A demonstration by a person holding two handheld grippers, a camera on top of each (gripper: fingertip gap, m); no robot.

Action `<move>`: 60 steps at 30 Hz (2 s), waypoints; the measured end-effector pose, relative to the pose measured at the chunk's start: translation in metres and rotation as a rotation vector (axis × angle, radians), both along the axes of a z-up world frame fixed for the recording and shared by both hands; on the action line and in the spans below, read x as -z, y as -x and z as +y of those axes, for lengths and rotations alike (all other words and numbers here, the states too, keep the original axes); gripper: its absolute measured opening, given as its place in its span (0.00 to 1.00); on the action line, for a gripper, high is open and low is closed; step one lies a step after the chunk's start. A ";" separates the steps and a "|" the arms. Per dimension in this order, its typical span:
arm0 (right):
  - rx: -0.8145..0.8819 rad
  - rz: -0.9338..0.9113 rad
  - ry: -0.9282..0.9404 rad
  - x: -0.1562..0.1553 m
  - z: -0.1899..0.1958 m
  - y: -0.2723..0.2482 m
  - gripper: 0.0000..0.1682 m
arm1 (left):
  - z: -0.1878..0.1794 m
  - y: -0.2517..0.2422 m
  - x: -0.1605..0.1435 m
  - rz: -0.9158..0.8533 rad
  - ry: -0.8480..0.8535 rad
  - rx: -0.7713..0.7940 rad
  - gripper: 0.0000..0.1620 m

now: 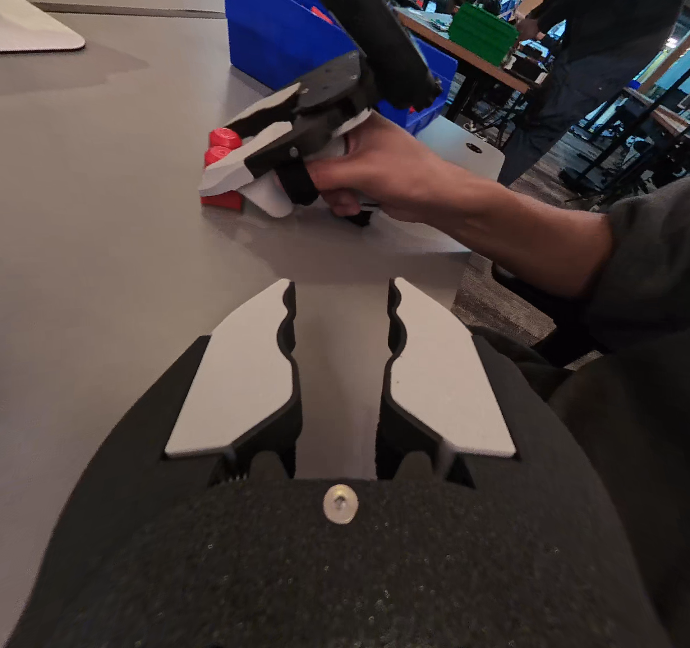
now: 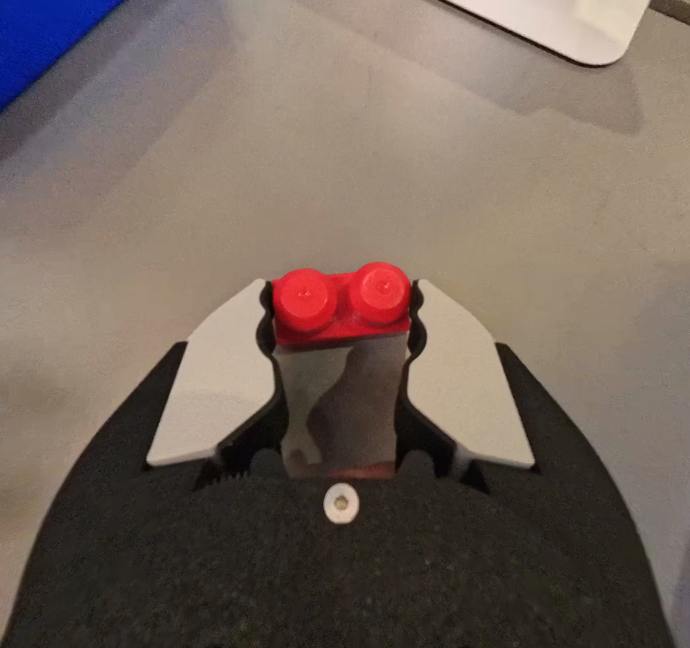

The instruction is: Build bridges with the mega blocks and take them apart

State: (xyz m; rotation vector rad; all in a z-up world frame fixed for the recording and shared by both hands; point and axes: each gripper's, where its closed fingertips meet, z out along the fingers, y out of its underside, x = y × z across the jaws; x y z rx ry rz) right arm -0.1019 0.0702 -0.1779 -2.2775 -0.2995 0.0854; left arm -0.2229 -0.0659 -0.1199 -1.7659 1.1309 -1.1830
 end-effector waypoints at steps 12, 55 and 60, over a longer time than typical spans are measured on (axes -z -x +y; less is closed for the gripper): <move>0.090 -0.132 -0.554 -0.227 -0.062 -0.102 0.41 | -0.001 0.018 -0.026 -0.093 0.005 -0.003 0.28; -0.134 0.345 -0.580 -0.146 -0.149 -0.062 0.32 | -0.004 0.009 -0.025 -0.045 -0.036 -0.022 0.29; -0.051 0.494 -0.494 -0.078 -0.163 -0.019 0.34 | 0.033 0.034 -0.041 -0.100 -0.108 -0.265 0.27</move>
